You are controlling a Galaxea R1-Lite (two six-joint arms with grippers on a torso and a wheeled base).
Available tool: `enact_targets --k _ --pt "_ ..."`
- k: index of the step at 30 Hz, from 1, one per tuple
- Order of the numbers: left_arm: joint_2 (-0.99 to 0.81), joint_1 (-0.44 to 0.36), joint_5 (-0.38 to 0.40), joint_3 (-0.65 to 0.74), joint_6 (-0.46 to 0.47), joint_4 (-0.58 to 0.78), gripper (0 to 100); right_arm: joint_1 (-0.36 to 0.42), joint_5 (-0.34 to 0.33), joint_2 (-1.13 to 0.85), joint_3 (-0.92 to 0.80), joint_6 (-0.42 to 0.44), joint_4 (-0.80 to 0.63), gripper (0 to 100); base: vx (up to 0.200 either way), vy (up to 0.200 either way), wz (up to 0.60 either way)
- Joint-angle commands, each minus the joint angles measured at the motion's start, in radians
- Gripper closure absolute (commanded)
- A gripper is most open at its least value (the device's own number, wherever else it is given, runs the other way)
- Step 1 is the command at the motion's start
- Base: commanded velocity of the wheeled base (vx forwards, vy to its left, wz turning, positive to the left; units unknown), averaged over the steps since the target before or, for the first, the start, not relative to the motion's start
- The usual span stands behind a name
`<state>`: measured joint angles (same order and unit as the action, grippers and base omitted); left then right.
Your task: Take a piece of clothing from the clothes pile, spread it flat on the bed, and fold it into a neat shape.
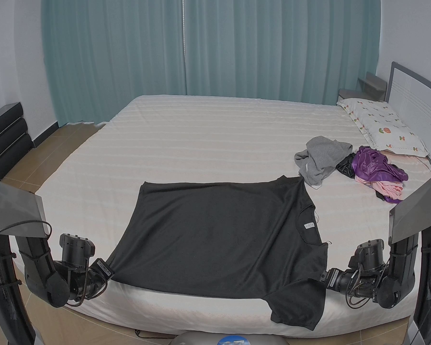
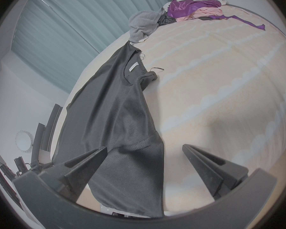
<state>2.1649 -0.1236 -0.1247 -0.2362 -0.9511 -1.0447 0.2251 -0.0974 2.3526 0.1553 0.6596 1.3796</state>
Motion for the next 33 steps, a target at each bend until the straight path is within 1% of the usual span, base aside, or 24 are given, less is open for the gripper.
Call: enact_targets --k 1,5,6,10,14,19,22,23,27,33 --pt "0.003 0.001 0.000 0.015 0.008 -0.005 100 -0.006 -0.001 0.045 0.024 0.000 0.015 100 0.000 0.000 0.00" --pt "-0.004 -0.001 -0.001 0.041 0.014 -0.005 100 -0.013 0.001 0.039 0.012 0.000 0.050 100 0.000 0.000 0.00" --pt "-0.004 -0.001 -0.001 0.054 0.015 -0.006 100 -0.029 0.001 0.034 0.004 0.000 0.058 100 0.000 0.000 0.00" --pt "-0.005 -0.001 -0.003 0.077 0.015 -0.008 100 -0.046 -0.005 0.030 -0.030 -0.001 0.067 100 0.000 0.000 0.00" --pt "-0.011 -0.007 -0.006 0.104 0.017 -0.008 100 -0.070 -0.010 0.037 -0.082 -0.009 0.142 100 0.000 0.000 0.00" --pt "-0.020 -0.011 -0.007 0.109 0.017 -0.008 100 -0.078 -0.011 0.037 -0.143 -0.034 0.185 100 0.000 0.000 0.00" --pt "-0.020 -0.011 -0.007 0.109 0.017 -0.008 100 -0.081 -0.011 0.034 -0.151 -0.038 0.187 100 0.000 0.000 0.00" --pt "-0.019 -0.011 -0.007 0.106 0.015 -0.008 100 -0.093 -0.011 0.031 -0.155 -0.061 0.187 100 0.000 0.000 0.00" --pt "-0.011 -0.011 -0.004 0.097 0.015 -0.008 100 -0.125 -0.013 0.031 -0.148 -0.067 0.187 100 0.000 0.000 0.00" --pt "-0.010 -0.011 0.000 0.090 0.011 -0.008 100 -0.125 -0.016 0.056 -0.140 -0.069 0.187 100 0.000 0.000 0.00"
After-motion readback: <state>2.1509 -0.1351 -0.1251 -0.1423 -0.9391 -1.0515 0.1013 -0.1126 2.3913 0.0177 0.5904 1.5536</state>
